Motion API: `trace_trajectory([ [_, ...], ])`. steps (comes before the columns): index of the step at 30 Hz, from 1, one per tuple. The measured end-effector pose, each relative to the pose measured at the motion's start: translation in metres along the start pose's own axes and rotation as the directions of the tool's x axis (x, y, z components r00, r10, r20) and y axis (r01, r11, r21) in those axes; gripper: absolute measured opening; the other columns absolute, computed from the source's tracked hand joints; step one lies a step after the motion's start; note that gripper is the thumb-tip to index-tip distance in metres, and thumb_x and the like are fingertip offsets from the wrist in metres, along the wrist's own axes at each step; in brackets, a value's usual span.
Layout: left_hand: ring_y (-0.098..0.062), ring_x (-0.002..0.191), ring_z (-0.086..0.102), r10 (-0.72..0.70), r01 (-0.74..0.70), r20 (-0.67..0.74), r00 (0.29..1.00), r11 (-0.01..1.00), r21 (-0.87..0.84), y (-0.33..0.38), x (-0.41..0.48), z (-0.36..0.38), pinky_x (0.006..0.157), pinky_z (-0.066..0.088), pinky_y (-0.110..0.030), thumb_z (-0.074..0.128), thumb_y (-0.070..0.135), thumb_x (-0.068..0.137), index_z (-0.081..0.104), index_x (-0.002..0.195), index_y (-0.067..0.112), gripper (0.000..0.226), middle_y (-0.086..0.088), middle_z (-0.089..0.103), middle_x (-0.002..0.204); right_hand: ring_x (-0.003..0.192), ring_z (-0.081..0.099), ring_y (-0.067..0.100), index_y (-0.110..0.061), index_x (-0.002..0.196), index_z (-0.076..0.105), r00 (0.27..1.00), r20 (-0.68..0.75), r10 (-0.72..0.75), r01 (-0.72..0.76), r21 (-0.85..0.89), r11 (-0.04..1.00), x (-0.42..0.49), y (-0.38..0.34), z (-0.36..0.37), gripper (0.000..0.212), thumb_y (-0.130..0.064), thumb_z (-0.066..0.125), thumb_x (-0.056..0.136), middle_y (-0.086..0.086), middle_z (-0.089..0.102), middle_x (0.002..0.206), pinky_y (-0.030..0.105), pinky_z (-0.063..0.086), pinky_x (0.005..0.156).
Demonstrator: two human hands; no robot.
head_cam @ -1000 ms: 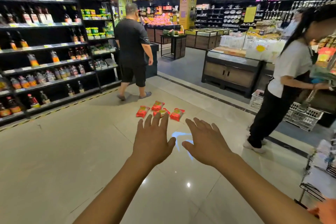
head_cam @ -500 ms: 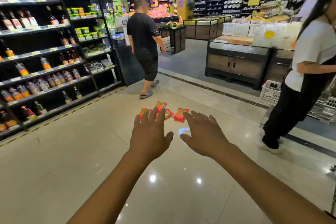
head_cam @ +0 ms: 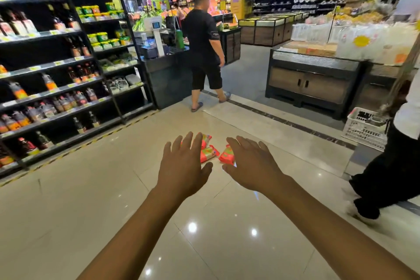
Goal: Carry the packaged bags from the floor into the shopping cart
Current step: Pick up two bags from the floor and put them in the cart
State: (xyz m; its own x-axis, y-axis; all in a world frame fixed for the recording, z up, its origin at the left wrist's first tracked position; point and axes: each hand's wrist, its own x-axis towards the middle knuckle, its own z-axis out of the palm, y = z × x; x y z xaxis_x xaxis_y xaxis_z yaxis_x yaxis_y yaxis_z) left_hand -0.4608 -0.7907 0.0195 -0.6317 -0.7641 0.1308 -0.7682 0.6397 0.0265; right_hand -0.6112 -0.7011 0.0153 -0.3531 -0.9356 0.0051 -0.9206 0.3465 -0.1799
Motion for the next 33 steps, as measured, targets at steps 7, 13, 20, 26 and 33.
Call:
trace_trajectory([
  [7, -0.029, 0.157, 0.014, -0.001, 0.001, 0.014, 1.000, 1.000, -0.007, -0.004, 0.088, 0.026, 0.127, 0.014, -0.051, 0.044, 0.062, 0.100, 0.007, 0.163, 0.027, 0.082, -0.002, 0.010, 0.172, 0.153, 0.023, 0.025, -0.025, 0.161, 0.016, 0.999, 0.022, -0.025, 0.024, 0.025, 0.999, 0.086, 0.028, 0.004, 0.074, -0.055, 0.047, 0.102, 0.003, 0.022, 0.168, 0.049, 0.015, 0.124],
  [13, -0.029, 0.157, 0.015, 0.016, -0.016, -0.007, 1.000, 1.000, -0.022, -0.026, 0.178, 0.049, 0.127, 0.014, -0.049, 0.044, 0.061, 0.100, 0.009, 0.163, 0.026, 0.080, -0.003, 0.013, 0.171, 0.152, 0.025, 0.026, -0.026, 0.160, 0.018, 0.999, 0.032, -0.023, 0.023, 0.002, 1.000, 0.177, 0.042, 0.006, 0.071, -0.054, 0.048, 0.102, 0.004, 0.025, 0.166, 0.047, 0.017, 0.122],
  [20, -0.030, 0.156, 0.017, 0.033, -0.033, -0.005, 0.999, 0.998, -0.057, -0.069, 0.309, 0.077, 0.126, 0.016, -0.048, 0.044, 0.061, 0.099, 0.011, 0.163, 0.025, 0.080, -0.004, 0.015, 0.171, 0.151, 0.025, 0.026, -0.024, 0.159, 0.019, 0.999, 0.050, 0.003, -0.003, 0.000, 1.000, 0.308, 0.043, 0.009, 0.070, -0.049, 0.049, 0.102, 0.003, 0.025, 0.166, 0.048, 0.018, 0.124],
  [26, -0.029, 0.156, 0.017, 0.049, -0.046, 0.036, 0.998, 0.997, -0.064, -0.097, 0.398, 0.090, 0.126, 0.017, -0.050, 0.047, 0.059, 0.099, 0.011, 0.162, 0.025, 0.080, -0.004, 0.016, 0.171, 0.146, 0.034, 0.024, -0.024, 0.157, 0.023, 0.999, 0.048, 0.015, -0.016, 0.029, 0.999, 0.403, 0.042, 0.012, 0.066, -0.050, 0.048, 0.102, 0.002, 0.032, 0.162, 0.044, 0.025, 0.119],
  [33, -0.029, 0.155, 0.020, 0.065, -0.061, 0.050, 0.997, 0.995, -0.073, -0.107, 0.489, 0.108, 0.125, 0.019, -0.050, 0.048, 0.057, 0.099, 0.013, 0.162, 0.024, 0.079, -0.004, 0.020, 0.169, 0.146, 0.034, 0.025, -0.025, 0.158, 0.023, 0.997, 0.061, 0.038, -0.042, 0.050, 0.998, 0.488, 0.070, 0.021, 0.068, -0.051, 0.050, 0.101, 0.001, 0.033, 0.162, 0.043, 0.025, 0.119],
])
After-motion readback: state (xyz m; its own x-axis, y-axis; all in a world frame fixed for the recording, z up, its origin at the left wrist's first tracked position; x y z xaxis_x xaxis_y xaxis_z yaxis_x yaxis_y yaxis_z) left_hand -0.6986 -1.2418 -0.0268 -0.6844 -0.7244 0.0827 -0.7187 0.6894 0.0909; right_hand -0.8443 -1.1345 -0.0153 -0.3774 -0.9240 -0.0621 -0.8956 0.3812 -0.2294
